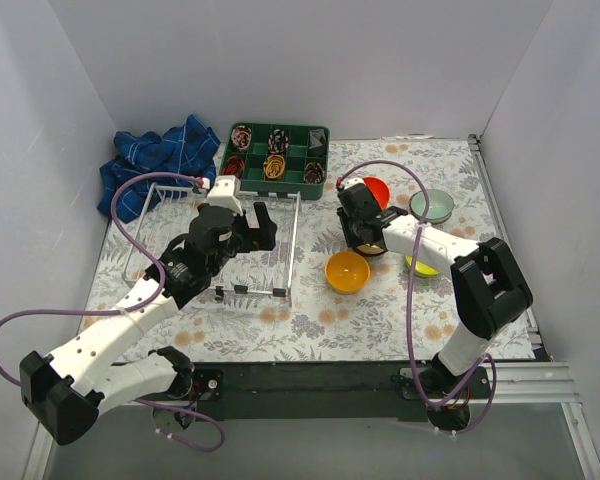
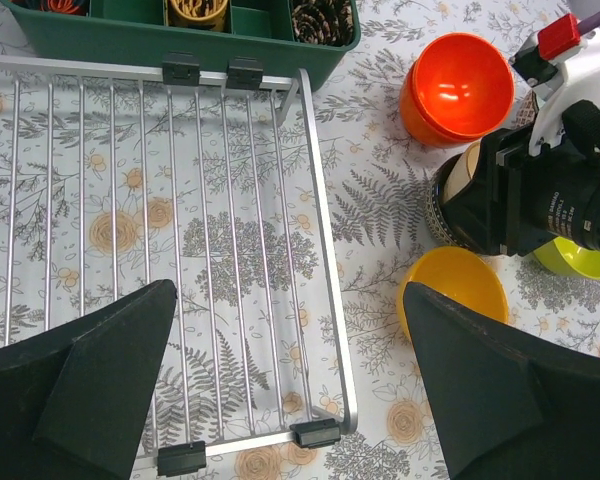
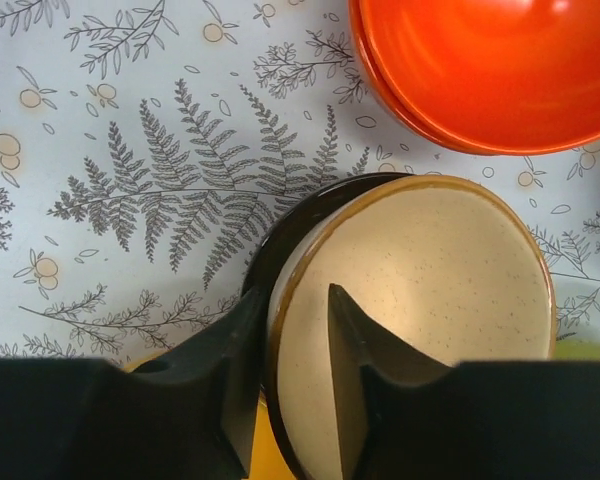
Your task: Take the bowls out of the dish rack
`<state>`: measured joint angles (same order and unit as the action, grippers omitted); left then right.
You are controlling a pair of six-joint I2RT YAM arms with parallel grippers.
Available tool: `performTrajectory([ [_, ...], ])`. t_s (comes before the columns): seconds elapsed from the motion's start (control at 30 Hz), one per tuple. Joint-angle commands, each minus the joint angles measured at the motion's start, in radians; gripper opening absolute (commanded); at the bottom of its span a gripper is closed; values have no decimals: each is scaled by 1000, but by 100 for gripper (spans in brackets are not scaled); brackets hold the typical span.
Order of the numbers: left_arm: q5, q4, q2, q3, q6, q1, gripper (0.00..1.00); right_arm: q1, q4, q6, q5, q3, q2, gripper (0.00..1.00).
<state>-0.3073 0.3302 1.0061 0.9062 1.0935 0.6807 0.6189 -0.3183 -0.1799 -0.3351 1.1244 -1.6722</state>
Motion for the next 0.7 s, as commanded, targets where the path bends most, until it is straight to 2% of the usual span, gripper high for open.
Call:
performTrajectory([
  [0.0,-29,26,-3,37,6,-4,98,7,58,-52,-64,-2,32,43],
  [0.03,-30,29,-1,40,6,-4,98,10,53,-64,-67,-2,41,50],
  [0.13,-32,33,17,51,11,-4,98,13,44,-81,-45,2,83,55],
  [0.43,-13,50,57,82,26,-21,98,13,44,-115,76,-41,199,55],
  [0.6,-1,70,89,114,32,-62,98,10,47,-112,91,-57,270,55],
  [0.67,39,69,106,123,36,-99,98,2,48,-102,79,-48,295,60],
])
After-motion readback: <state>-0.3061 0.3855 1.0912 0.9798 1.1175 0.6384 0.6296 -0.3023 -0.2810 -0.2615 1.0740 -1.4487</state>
